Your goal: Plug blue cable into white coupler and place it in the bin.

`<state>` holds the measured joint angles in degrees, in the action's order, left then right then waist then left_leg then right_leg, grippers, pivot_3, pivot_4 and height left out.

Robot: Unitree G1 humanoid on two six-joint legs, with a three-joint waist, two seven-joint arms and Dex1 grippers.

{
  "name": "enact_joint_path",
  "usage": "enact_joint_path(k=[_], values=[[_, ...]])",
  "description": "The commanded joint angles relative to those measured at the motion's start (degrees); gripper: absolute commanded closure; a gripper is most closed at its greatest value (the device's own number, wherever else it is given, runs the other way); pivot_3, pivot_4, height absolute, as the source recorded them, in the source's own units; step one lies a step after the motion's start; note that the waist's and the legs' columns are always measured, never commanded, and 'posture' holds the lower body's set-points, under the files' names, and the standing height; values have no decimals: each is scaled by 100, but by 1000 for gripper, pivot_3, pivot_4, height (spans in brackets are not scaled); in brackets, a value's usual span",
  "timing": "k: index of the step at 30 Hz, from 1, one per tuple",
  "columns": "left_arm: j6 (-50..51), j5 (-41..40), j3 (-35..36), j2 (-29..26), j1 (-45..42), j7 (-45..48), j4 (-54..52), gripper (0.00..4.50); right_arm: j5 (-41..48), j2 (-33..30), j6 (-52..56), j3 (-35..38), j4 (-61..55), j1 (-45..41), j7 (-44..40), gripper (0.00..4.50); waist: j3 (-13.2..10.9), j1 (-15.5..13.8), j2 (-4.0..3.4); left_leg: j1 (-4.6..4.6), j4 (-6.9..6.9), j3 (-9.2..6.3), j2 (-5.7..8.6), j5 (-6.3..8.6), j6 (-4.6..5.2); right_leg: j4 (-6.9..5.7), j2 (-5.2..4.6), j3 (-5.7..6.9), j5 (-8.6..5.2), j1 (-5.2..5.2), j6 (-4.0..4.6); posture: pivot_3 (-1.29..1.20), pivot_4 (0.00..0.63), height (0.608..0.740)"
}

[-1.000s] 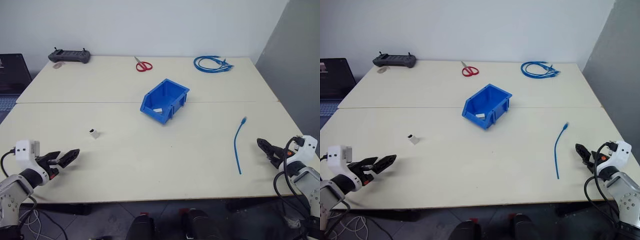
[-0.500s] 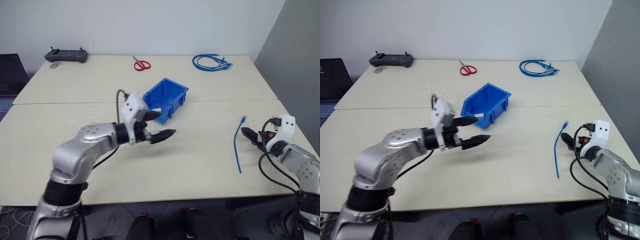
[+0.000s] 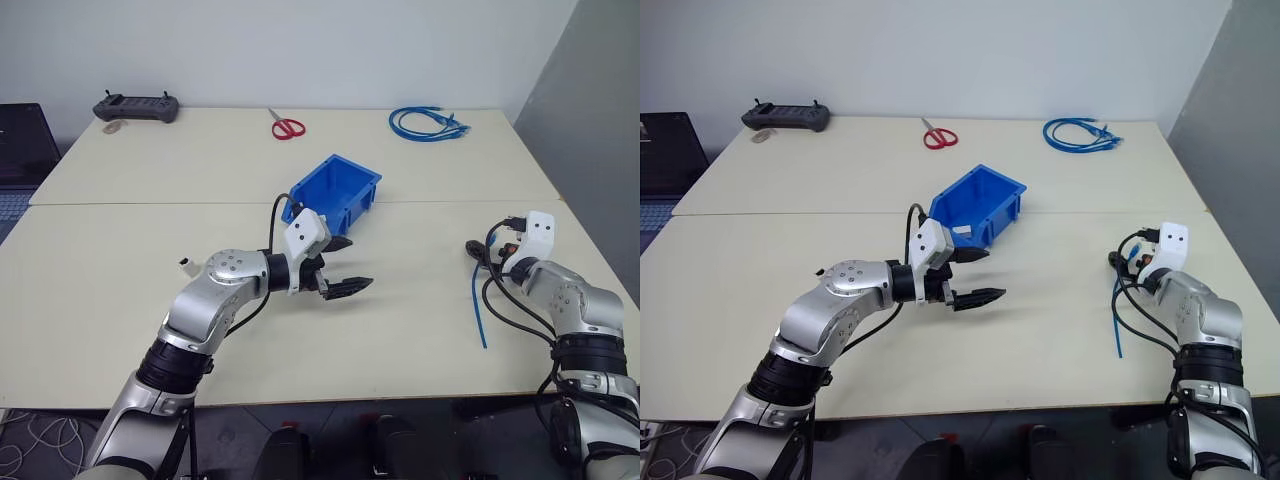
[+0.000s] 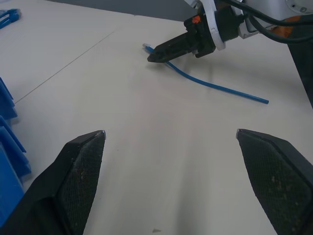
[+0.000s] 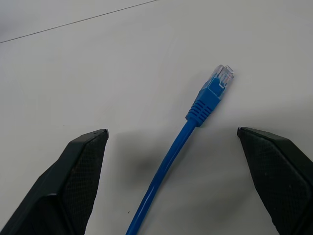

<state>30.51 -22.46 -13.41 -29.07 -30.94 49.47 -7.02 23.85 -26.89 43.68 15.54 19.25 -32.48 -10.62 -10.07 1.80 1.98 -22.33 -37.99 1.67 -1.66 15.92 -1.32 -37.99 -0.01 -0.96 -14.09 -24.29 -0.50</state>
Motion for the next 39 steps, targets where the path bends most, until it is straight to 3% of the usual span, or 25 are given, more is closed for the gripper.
enact_joint_path(k=[1, 6, 17, 25, 30, 34, 39], values=[[-61, 60, 132, -10, 1, 10, -145, 0, -126, 86, 0, 22, 152, 29, 54, 376, 1, -3, 1, 5, 0, -1, -1, 0, 0, 0, 0, 1, 0, 5, 0, 0, 150, 740], [-13, 59, 180, -46, 89, 11, -237, 0, -226, 178, 6, -221, -165, 128, -143, 1461, 1, 8, 1, 18, 1, 2, -3, 0, 0, -1, 0, -2, 1, 12, -2, 0, 150, 740], [-12, 73, 245, -90, 60, 31, -184, 0, -776, 304, -111, -1192, -1245, 678, -606, 4444, 2, 23, 0, 25, 2, 2, -11, 0, 0, -6, 2, -3, 1, 12, -1, 0, 150, 740], [32, -12, 326, -400, 529, 191, -675, 0, -1359, -730, -880, -1976, -2202, 1216, -1717, 4492, 1, -3, 0, 21, 3, 2, -3, 0, 0, 1, 2, -2, 0, 12, -1, 0, 150, 740], [29, -235, 765, -903, 1919, 215, -1826, 0, -1818, -1553, -2590, -2578, -2649, 1200, -3069, 4492, -2, 39, -5, 21, 5, 6, -7, 1, 1, 2, 0, -6, -1, 6, 1, 0, 150, 740], [-84, -344, 1388, -839, 3438, -260, -2697, 0, -1791, -1509, -3614, -2966, -2771, 968, -3928, 4492, -3, 36, -3, 31, 7, 1, -20, 1, 1, -1, -11, -1, -5, 11, 6, 0, 150, 740], [-670, 50, 2040, -383, 5279, -972, -3364, 0, -1929, -923, -4059, -3606, -2568, 759, -4395, 4492, 2, -11, 6, 44, 4, -9, -21, 1, 1, -8, -15, 10, -4, 22, 7, 0, 150, 740]])
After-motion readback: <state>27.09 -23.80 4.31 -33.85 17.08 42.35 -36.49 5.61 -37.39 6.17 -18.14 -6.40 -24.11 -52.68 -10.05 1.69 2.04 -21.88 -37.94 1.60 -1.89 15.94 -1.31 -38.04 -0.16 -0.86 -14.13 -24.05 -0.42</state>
